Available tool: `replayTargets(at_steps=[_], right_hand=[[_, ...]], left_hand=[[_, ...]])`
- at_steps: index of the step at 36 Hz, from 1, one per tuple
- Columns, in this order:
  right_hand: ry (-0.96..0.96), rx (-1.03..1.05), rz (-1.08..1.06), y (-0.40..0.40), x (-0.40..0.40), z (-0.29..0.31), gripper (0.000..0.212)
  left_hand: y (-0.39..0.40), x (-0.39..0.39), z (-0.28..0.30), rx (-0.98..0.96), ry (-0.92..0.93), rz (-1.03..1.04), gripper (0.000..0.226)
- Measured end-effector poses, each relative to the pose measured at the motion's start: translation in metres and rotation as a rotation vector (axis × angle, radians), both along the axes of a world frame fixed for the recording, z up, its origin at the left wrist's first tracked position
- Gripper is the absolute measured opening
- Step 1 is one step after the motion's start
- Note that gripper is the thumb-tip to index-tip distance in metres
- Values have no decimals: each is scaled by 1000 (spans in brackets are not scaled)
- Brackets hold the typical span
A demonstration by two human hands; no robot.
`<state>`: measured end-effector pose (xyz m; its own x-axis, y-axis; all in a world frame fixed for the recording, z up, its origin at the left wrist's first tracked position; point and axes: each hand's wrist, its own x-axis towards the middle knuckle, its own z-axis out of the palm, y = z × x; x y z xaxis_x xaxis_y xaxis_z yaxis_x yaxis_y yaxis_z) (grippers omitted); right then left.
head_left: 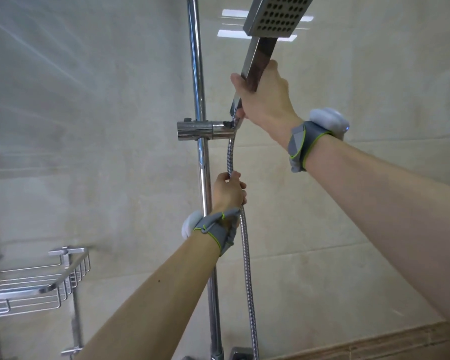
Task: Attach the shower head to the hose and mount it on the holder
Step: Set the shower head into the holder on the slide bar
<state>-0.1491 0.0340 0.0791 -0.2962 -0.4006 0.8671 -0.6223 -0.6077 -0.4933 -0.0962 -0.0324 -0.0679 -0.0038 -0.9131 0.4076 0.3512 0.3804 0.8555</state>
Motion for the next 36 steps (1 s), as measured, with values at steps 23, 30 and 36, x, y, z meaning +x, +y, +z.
replayTargets(at_steps=[23, 30, 36], right_hand=[[102, 31, -51, -7, 22, -9, 52], [46, 53, -75, -15, 23, -14, 52], [10, 75, -24, -20, 26, -27, 47]], left_hand=[[-1, 1, 9, 99, -289, -17, 29], [3, 12, -1, 56, -654, 159, 23], [21, 16, -3, 17, -750, 303, 42]])
